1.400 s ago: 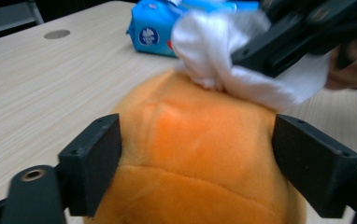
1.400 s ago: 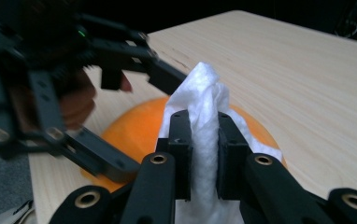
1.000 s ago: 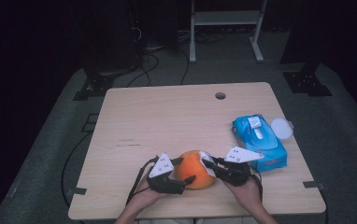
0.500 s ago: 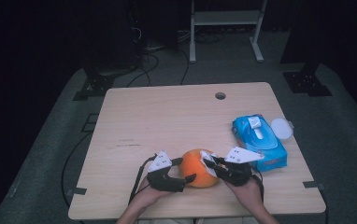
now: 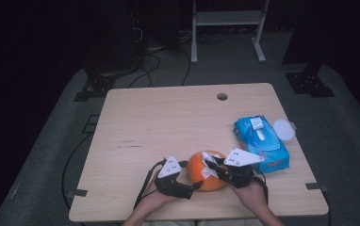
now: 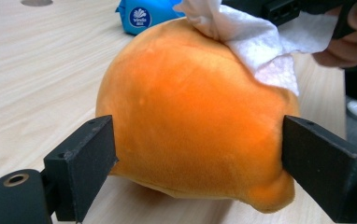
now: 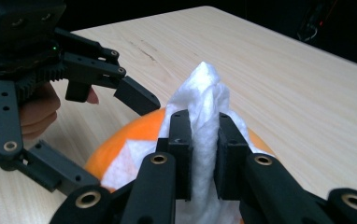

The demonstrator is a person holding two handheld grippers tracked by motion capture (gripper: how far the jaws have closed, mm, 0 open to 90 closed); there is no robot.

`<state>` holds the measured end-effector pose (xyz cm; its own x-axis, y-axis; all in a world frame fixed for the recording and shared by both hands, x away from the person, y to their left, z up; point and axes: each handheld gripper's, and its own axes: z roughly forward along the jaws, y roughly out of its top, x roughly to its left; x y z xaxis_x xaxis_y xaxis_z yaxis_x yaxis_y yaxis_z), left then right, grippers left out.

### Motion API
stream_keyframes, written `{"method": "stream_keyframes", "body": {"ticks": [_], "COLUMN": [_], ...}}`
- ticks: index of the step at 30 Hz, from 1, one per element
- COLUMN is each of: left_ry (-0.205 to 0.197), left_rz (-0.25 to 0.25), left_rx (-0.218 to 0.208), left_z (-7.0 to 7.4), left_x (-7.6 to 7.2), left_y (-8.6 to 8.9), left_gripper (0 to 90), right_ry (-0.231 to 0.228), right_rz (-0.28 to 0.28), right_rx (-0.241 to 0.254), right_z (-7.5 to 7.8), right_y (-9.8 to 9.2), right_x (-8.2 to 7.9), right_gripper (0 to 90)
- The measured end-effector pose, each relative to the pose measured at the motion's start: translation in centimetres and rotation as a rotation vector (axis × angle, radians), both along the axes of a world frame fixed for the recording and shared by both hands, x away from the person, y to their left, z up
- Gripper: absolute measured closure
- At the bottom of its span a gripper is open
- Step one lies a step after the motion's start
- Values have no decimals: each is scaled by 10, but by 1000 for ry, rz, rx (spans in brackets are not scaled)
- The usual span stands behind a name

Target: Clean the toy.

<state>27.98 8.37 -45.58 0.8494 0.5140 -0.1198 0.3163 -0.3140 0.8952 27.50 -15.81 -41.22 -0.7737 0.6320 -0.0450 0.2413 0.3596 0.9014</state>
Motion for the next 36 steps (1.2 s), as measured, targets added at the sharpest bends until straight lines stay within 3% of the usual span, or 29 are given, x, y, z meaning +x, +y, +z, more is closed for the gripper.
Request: {"method": "stream_keyframes", "body": {"ticks": [3,6,8,10,13,16,18,20,22,25,30,33,36], "left_ry": [-8,-32,-42,-40,-68,-63,-65,-93,-99,-92,-77,-76,-119], "left_rz": [-20,-33,-35,-25,-28,-35,-32,-14,-10,-8,-15,-25,-14], "left_rx": [24,73,104,90,117,92,55,16,28,53,66,43,-17], "left_z": [-1,-2,-3,-3,-4,-4,0,3,3,-3,-3,1,6], "left_x": [-1,-5,-7,-7,-10,-10,-8,-7,-7,-8,-7,-6,-6], "left_y": [-3,-5,-6,-5,-8,-8,-6,-5,-5,-6,-4,-3,-2], "left_gripper": [140,173,191,215,221,208,165,134,122,157,198,178,132], "right_ry": [4,24,3,-8,-7,15,23,20,29,6,18,41,44], "right_rz": [15,101,120,110,32,-26,-34,-18,30,67,6,-8,36], "right_rx": [-8,13,-42,-52,-34,-6,2,3,24,-15,-12,11,36], "right_z": [0,-4,-8,-6,-1,-2,-3,-5,-7,-5,-5,-7,-7], "right_y": [4,17,27,28,13,-6,-10,-7,-1,8,-5,-9,-3], "right_x": [-4,-10,-15,-14,-6,3,5,4,1,-4,1,3,-1], "right_gripper": [784,783,783,785,785,785,785,785,783,783,785,784,783]}}
